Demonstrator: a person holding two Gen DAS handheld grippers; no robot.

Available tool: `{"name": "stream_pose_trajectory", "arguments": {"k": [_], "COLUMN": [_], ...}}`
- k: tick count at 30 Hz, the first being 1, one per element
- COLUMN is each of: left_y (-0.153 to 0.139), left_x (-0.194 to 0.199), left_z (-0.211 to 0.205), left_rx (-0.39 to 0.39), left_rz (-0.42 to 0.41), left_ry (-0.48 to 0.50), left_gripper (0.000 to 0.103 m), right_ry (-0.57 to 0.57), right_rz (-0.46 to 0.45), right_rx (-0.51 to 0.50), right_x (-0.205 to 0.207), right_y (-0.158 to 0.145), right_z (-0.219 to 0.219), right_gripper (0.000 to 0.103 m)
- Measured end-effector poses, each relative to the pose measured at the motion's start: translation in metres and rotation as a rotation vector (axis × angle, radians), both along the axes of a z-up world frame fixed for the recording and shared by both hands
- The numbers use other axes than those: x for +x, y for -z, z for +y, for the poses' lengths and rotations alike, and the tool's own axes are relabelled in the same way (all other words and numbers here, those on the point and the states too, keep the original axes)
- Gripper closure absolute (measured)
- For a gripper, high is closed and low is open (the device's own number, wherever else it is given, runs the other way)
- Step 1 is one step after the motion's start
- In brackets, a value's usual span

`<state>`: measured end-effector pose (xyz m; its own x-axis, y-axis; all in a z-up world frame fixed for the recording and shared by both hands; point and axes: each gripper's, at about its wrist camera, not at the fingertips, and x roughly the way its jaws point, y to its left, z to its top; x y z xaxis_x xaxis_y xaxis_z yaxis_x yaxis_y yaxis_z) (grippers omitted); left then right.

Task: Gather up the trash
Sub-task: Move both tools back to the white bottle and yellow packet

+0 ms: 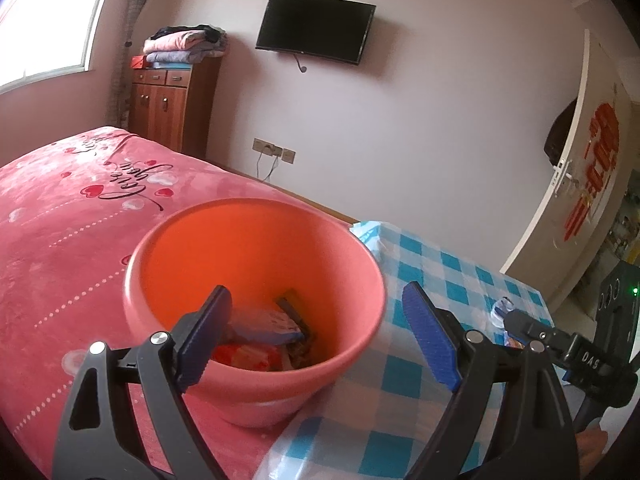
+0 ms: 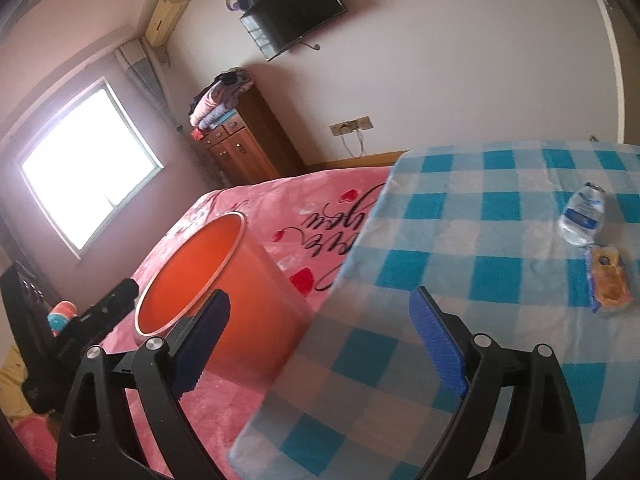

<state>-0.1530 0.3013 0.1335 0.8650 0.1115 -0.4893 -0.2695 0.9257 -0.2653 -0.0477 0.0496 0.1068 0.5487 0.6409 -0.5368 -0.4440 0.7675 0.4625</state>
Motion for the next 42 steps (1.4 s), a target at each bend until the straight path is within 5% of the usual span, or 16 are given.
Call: {"name": "stream_pose_trajectory", "arguments": {"k": [42], "left_y": [0.018], "left_x": [0.044], "left_z": [-0.134], "left_rx": [0.137], "left_rz": [0.096], "left_ry": [0.184], "left_gripper": [0.015], "right_ry": [0.174], "right_rz": [0.01], "right_rx": [0.072], "right_x": [0.007], "right_y": [0.048], "right_z": [-0.137], "right_gripper": [0.008]}}
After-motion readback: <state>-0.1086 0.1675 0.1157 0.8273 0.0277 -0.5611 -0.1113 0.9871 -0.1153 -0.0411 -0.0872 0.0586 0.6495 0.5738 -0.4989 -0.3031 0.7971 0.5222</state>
